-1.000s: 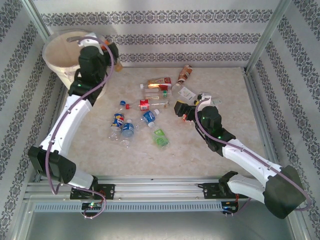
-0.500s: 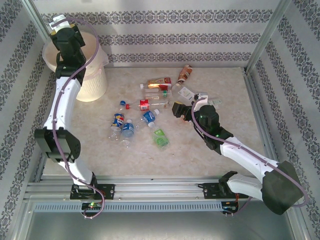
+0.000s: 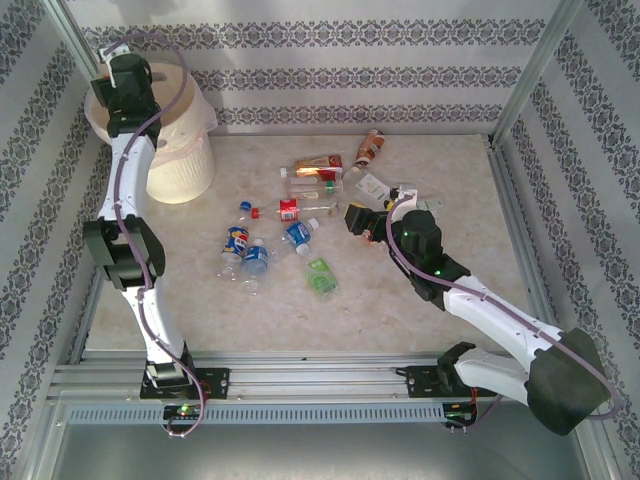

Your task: Put the plastic bottles in the bin

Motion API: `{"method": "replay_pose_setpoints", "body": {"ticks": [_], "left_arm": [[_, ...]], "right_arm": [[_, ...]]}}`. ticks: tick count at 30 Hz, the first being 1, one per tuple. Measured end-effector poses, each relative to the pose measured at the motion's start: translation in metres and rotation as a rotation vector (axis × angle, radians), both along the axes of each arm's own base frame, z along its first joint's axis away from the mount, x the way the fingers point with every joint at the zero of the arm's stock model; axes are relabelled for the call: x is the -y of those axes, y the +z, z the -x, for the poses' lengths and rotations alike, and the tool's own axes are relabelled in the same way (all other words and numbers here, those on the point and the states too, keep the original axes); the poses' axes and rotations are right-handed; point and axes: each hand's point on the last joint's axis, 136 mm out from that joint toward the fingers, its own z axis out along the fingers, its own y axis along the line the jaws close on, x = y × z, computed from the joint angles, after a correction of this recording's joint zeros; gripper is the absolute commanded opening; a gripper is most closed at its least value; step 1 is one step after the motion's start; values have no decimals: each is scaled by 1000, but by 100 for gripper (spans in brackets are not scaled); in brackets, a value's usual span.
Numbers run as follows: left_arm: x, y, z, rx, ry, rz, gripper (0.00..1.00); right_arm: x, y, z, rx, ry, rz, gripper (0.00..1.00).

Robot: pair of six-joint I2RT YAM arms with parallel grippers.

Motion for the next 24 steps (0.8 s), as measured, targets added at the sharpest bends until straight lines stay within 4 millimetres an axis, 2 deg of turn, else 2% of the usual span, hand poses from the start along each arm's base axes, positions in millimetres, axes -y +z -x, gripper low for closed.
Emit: {"method": "replay_pose_setpoints", "body": {"ticks": [4,9,18,24], "left_arm": [[-23,-30,-1,-100,33,0,58],[-35,-50,-9,-189,45,-25,65],[-37,-67,-13,-274,64,-36,77],[-26,-62,-18,-283,45,-33,90]], "right_arm": [[1,0,1,-3,1,11,98],[3,5,4,6,1,6,98],[5,7,6,8,-4,6,98],[7,3,7,-5,-13,15,98]]}}
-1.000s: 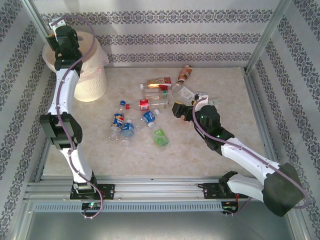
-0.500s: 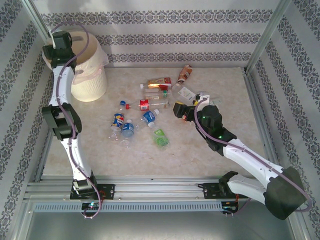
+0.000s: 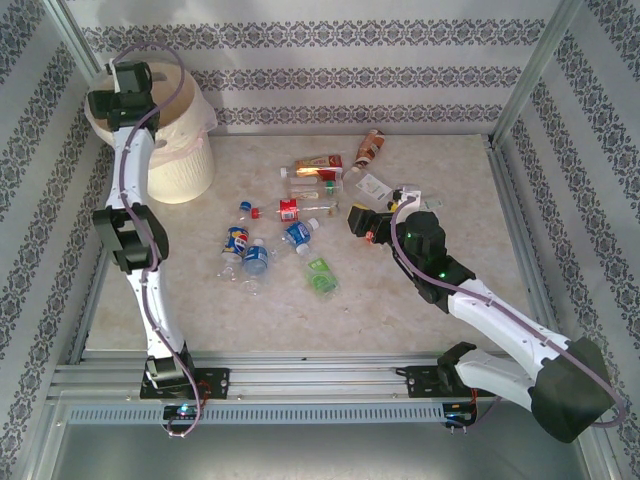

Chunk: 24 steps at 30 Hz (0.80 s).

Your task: Put the plastic bottles in the bin

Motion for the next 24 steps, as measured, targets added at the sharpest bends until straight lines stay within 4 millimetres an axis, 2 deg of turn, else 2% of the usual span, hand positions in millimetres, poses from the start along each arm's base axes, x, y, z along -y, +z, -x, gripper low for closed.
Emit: {"method": "replay_pose_setpoints", "body": {"ticks": [5,9,12,15,17,20,22,24], "left_arm": [[23,16,-3,40,-51,53,99],[42,27,0,79,-109,131,100],[60,44,8,116,-165,201,100],[84,73,20,178,-239,268,100],[107,96,32,226,-302,317,100],[145,116,54,263,-390,381,100],[170,121,66,273,-446,421,100],[194,117,74,266,-494,461,100]], "right_arm": [[4,3,0,6,-19,-2,98],[6,4,0,11,-29,-3,98],[8,2,0,5,-38,-2,98],[12,-2,-1,-8,-53,-2,98],[13,-3,-2,-13,-61,-8,98],[15,-6,-4,-22,-70,-11,98],[16,-11,-7,-36,-76,-7,98],[15,-18,-8,-53,-77,2,98]]}}
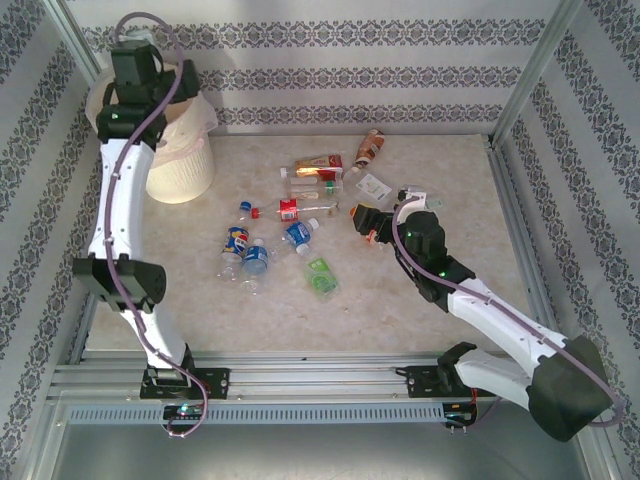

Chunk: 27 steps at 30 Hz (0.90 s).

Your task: Put the plastic bottles in the bin

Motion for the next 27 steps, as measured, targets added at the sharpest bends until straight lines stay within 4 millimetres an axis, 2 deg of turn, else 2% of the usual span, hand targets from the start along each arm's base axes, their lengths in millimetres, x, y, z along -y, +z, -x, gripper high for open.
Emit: {"method": "replay_pose_setpoints", "body": {"ticks": [6,10,12,14,21,25,27], "left_arm": [[76,-41,14,-95,-154,40,100],[132,-77,38,-201,-259,37,100],[150,-97,53,-268,-295,32,100],[157,-121,66,-343,-312,21,100],[155,-201,104,-610,-319,17,100],[158,-243,138,-776,-295,48,97],[162,-266,163,-868,-282,55,96]], "right_arm": [[-1,-13,-8,-42,-7,13,98],[-2,-14,-16,-59,-16,0,98],[-2,-15,-20,-67,-19,-5,98],[-3,-16,-23,-77,-18,-12,98],[-7,-22,-25,-104,-3,-22,98],[-6,-28,-22,-136,-8,-25,98],[-5,-33,-20,-158,-11,-17,98]]}}
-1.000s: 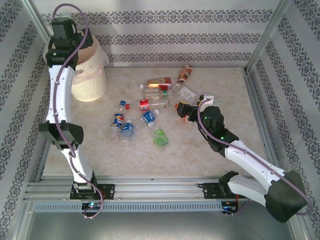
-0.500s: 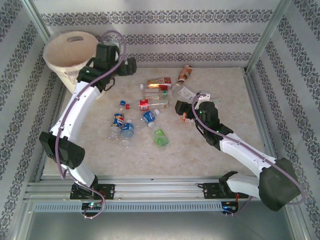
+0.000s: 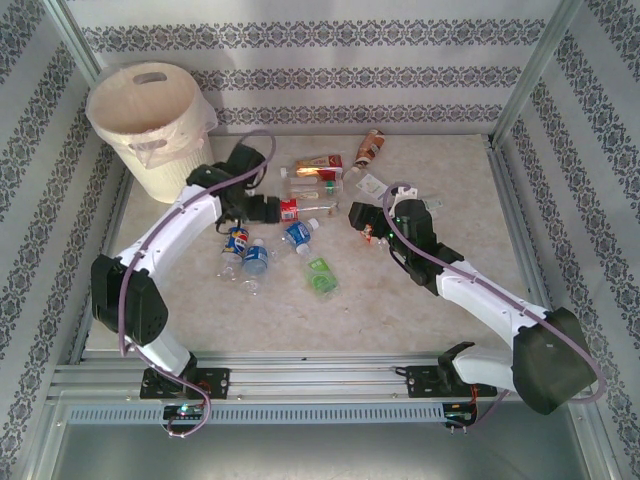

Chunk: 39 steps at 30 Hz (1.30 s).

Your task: Put the plastic bottles in the bin

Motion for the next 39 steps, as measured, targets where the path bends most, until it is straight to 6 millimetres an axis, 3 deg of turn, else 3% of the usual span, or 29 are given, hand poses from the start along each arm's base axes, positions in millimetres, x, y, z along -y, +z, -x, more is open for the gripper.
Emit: {"method": "replay_pose_setpoints", "body": {"ticks": [3,6,10,24,30,39], "left_arm": [[6,-25,47,-118,-2,-16,95],[7,-37,83,-186,4,-14,94],[7,-48,104,-229,30,18,92],[14,-84,98,-274,40,-10,96],[11,-109,107,-326,47,-38,91],[25,-122,96,-278,20,-38,90]], "right_arm": [[2,-3,3,-17,0,9,98],[2,-5,5,-28,0,14,98],[2,-8,5,-39,4,18,98],[-2,-4,3,-41,17,11,98],[-2,-4,3,-41,17,12,98],[-2,-4,3,-41,17,11,98]]}}
